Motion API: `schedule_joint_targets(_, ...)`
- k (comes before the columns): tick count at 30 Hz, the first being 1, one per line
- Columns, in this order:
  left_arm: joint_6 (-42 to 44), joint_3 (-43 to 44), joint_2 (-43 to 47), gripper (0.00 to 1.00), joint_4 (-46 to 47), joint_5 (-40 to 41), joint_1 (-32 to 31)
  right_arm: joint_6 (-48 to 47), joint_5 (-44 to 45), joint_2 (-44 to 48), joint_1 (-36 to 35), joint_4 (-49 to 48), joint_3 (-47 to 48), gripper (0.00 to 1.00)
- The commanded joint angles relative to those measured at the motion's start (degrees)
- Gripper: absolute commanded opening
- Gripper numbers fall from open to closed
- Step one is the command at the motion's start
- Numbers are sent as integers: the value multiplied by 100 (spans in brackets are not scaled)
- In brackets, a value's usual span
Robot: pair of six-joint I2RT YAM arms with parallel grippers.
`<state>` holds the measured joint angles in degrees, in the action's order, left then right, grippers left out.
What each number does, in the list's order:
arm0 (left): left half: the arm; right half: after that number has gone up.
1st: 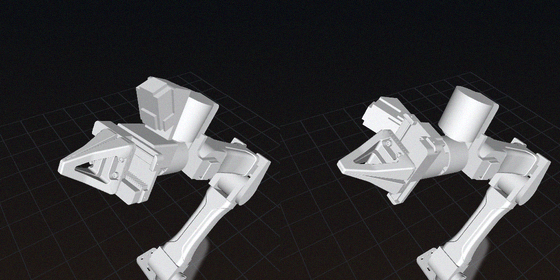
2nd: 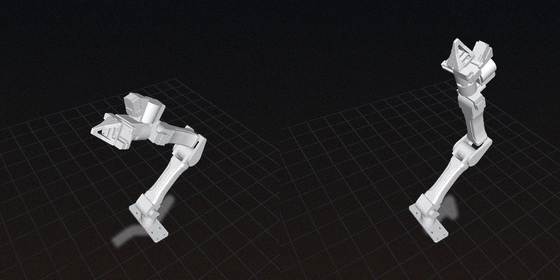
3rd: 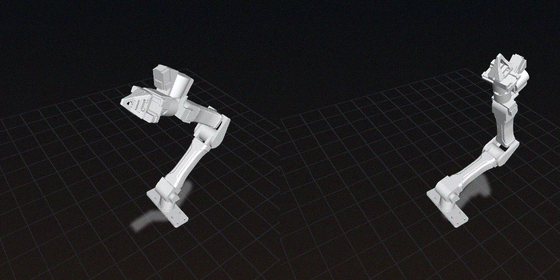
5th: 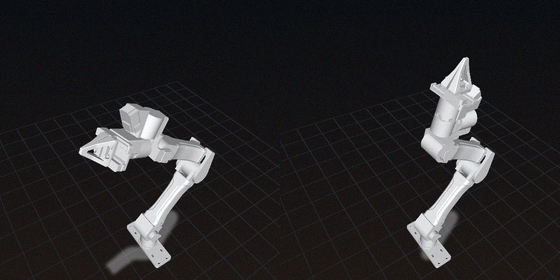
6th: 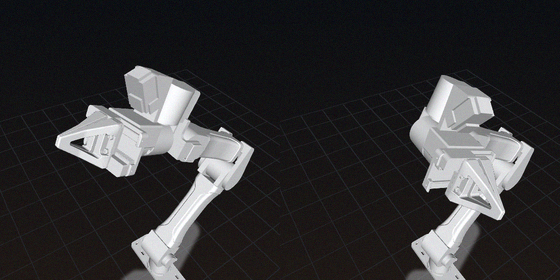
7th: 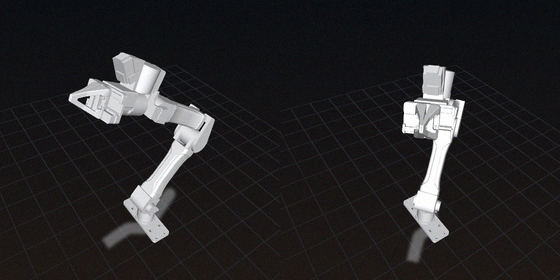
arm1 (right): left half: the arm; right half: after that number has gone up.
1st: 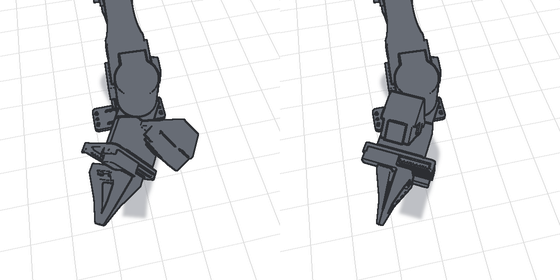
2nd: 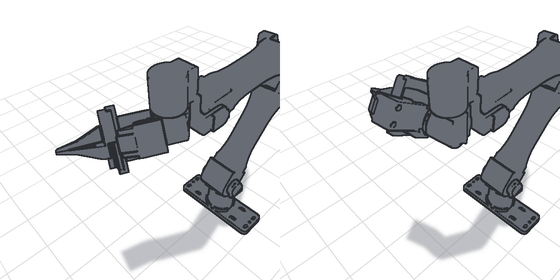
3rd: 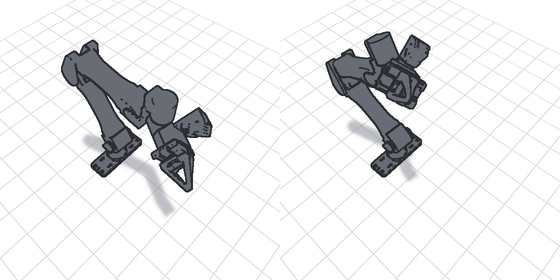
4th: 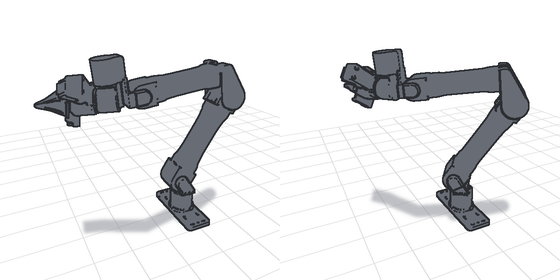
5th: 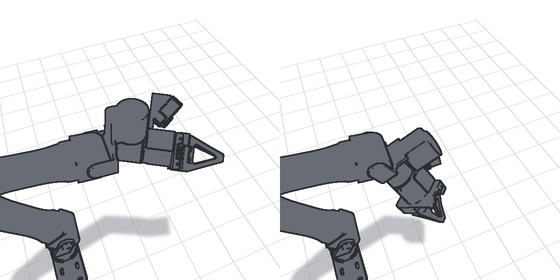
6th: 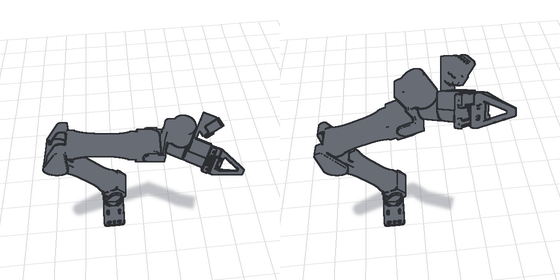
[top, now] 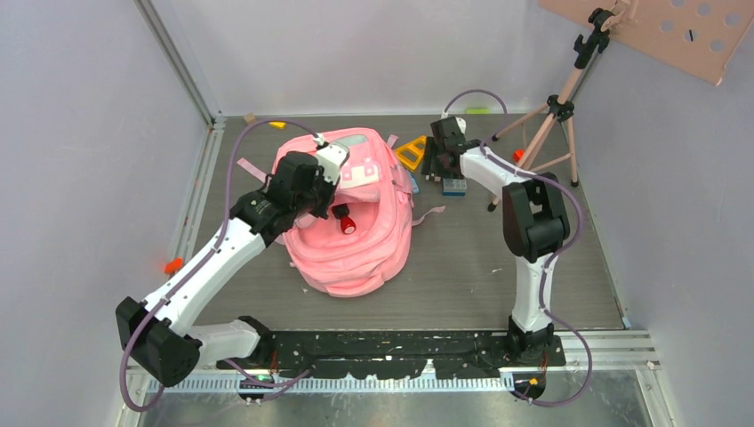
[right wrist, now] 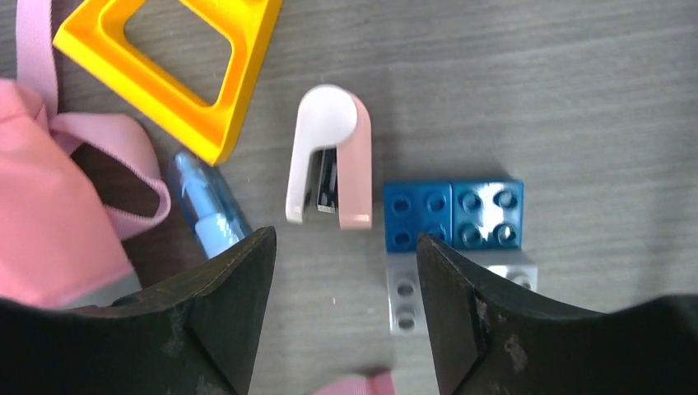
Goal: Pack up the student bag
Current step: Pick up the stationery from the center of the board.
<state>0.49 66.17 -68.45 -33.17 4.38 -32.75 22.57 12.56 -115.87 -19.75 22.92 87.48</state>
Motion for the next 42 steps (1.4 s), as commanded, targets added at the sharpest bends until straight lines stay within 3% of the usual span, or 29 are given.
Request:
schedule_joint_targets(1, 30, 2, 117, 0, 460, 150, 102, -255, 239, -501, 24, 161, 765, 70)
schedule_joint_targets(11, 11, -16, 127, 0, 470, 81, 107, -410, 399, -1276, 24, 397, 1519, 69)
schedule_joint_targets(26, 21, -16, 168, 0, 480, 72, 102, -376, 232, -1444, 24, 530, 1790, 47)
schedule_joint_targets(36, 25, -25, 194, 0, 469, 72, 102, -376, 66, -894, 20, 462, 1548, 41)
schedule_joint_targets(42, 27, -25, 218, 0, 465, 63, 102, -385, -77, 202, -65, 348, 886, 41)
